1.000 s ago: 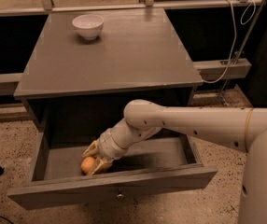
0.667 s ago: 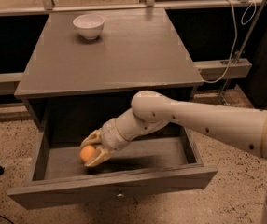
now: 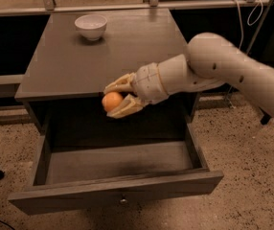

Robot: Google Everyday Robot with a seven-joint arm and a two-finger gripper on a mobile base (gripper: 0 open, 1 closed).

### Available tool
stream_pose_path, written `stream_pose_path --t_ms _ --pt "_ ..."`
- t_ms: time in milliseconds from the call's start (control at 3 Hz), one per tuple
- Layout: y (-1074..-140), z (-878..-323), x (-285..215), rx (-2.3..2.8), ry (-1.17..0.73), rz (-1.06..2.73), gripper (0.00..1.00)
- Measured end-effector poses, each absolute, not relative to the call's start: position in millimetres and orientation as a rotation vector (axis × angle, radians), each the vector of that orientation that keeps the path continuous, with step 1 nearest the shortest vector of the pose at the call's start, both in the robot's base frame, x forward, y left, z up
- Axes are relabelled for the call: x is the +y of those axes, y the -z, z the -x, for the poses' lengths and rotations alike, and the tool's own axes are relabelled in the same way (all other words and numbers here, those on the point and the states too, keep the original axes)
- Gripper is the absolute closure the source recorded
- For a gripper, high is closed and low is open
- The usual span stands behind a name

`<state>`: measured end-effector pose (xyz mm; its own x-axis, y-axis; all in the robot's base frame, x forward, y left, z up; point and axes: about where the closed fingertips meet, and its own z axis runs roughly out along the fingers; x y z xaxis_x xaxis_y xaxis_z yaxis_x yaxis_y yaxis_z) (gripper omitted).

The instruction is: Pick orange from top drawer and place on counter

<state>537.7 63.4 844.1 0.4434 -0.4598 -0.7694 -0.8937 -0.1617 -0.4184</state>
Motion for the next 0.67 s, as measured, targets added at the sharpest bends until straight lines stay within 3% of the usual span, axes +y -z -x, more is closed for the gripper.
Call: stream_pose_path --t_ms 667 --pt "-896 -649 46 1.444 -0.572 1.546 1.00"
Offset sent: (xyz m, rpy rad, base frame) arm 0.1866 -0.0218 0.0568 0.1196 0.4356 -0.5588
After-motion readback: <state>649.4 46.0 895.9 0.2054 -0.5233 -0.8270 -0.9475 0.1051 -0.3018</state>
